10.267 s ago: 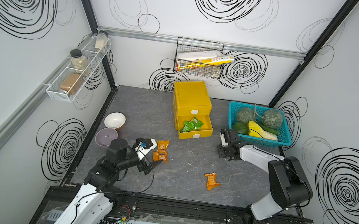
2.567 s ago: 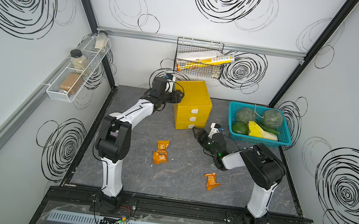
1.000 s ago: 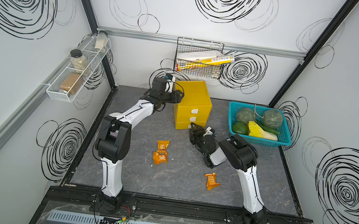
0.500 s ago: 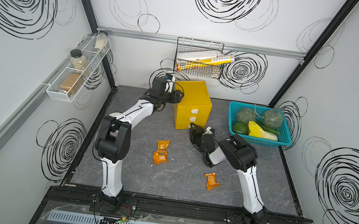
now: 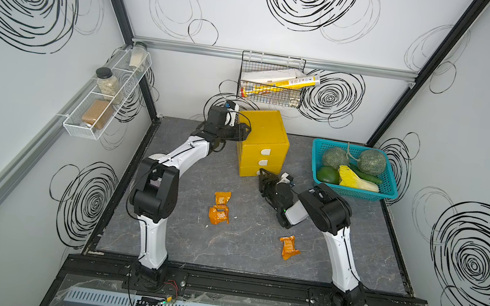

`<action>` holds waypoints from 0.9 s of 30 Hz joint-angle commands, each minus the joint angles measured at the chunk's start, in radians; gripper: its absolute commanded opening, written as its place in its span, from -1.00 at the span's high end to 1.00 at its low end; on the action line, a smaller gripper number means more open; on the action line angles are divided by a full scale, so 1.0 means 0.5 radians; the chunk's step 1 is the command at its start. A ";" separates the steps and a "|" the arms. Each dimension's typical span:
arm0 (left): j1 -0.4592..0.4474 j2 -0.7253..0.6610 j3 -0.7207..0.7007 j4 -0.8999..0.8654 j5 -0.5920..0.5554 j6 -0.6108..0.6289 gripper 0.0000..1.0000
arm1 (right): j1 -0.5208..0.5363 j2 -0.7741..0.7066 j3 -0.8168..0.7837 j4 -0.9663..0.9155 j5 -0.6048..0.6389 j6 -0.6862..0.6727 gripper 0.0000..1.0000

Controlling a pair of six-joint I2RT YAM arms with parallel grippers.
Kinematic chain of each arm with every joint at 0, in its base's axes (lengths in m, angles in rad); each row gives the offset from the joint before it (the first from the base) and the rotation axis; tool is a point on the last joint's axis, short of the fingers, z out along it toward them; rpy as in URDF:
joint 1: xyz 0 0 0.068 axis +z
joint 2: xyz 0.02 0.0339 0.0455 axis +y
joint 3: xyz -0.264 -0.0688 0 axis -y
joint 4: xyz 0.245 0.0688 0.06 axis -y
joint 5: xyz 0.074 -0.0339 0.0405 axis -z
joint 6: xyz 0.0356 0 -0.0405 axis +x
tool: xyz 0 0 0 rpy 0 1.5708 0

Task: Place the cookies into the drawer by color
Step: Open the drawer in the storage box.

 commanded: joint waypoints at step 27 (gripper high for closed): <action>0.004 0.057 -0.108 -0.316 0.056 0.033 -0.28 | 0.143 -0.521 -0.689 -0.073 0.143 0.019 0.21</action>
